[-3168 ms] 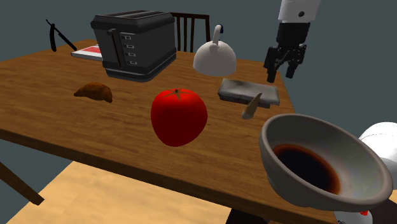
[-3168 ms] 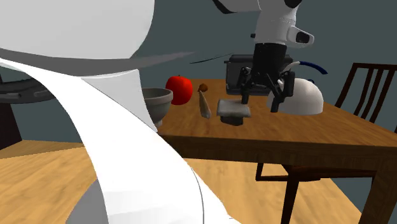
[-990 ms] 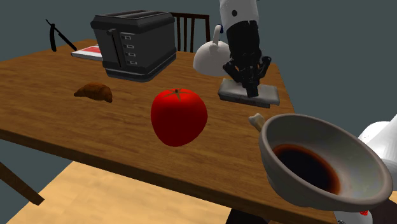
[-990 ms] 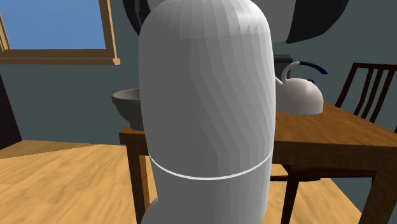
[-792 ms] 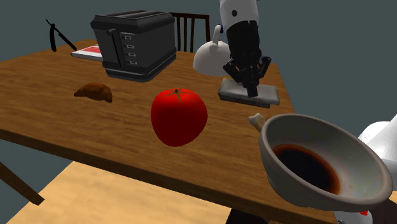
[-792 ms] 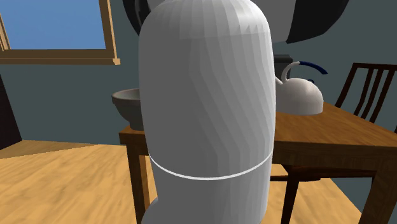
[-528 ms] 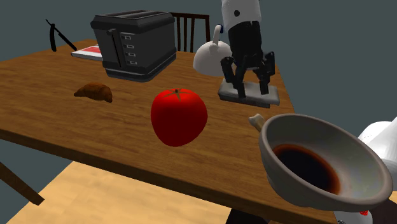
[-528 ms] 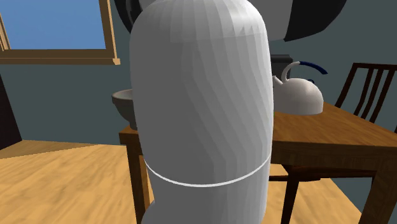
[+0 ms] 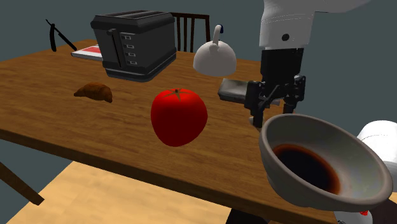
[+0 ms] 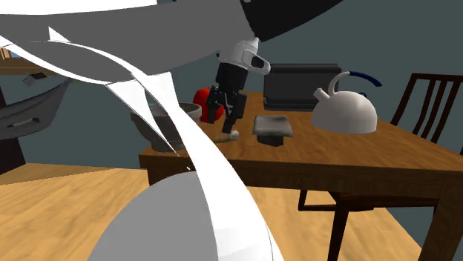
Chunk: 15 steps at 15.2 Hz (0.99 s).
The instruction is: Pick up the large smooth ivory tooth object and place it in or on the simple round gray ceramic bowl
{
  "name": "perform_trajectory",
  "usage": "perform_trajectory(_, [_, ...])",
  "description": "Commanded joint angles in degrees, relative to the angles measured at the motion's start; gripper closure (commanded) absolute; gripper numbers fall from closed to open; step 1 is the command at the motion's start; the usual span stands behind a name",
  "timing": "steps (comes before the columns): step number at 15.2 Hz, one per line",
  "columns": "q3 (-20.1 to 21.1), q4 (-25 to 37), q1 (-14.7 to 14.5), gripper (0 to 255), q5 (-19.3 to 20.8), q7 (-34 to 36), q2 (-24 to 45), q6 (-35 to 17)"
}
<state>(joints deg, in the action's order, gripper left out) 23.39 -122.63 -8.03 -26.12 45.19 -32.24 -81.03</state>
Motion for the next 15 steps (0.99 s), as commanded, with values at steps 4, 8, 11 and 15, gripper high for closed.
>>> perform_trajectory(4, [1.12,-5.02,-0.68,0,-0.92,-0.52,-2.22,-3.66])
perform_trajectory(8, [1.47,-6.37,-0.87,0,-1.27,-0.64,-2.61,-4.67])
perform_trajectory(11, [1.47,-6.36,-0.87,0,-1.27,-0.64,-2.61,-4.67])
perform_trajectory(15, [1.47,-6.36,-0.87,255,-1.27,-0.64,-2.61,-4.66])
